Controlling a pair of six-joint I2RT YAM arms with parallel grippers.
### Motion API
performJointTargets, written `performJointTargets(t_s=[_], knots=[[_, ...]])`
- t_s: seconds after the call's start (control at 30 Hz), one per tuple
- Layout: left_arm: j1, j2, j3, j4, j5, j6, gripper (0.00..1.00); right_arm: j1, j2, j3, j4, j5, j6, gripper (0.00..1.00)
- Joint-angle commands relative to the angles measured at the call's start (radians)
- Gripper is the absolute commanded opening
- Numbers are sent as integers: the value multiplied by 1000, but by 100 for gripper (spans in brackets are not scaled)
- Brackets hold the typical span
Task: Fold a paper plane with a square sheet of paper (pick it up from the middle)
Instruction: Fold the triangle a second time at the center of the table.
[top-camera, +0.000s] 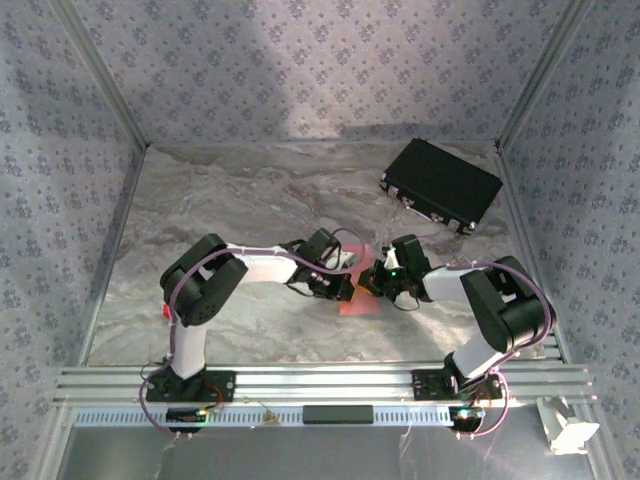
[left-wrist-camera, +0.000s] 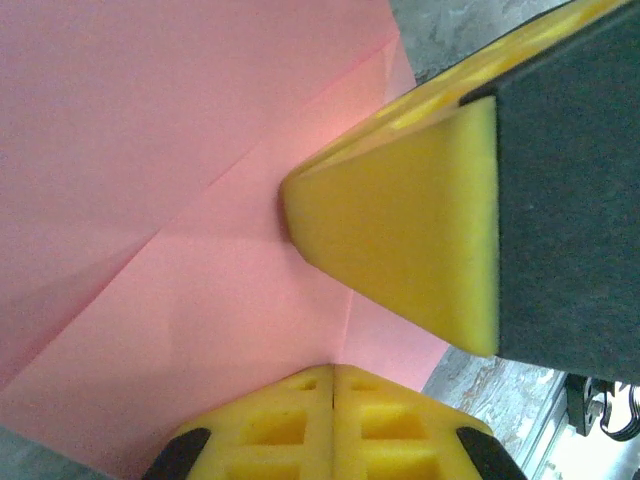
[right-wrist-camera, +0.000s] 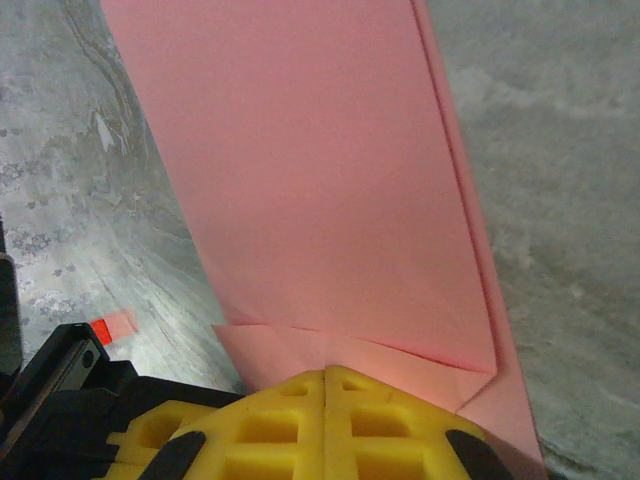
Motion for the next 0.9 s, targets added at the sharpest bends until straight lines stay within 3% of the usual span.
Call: performJointTargets(t_s=[0.0, 0.23, 0.47, 0.57, 0.87], knots=[[-9, 12, -82, -48, -35, -1, 0, -11, -25, -4, -101, 26, -57, 3], [-6, -21, -137, -20, -36, 4, 0, 0, -119, 17, -107, 16, -93, 4], [-5, -23, -116, -22, -34, 5, 0, 59, -39, 19, -116, 56, -80, 3], [-4, -29, -122, -18, -31, 4, 0, 26, 0, -16, -70, 60, -65, 2], [-4, -20, -120, -25, -23, 6, 0, -69, -13, 34, -152, 104, -125, 2]])
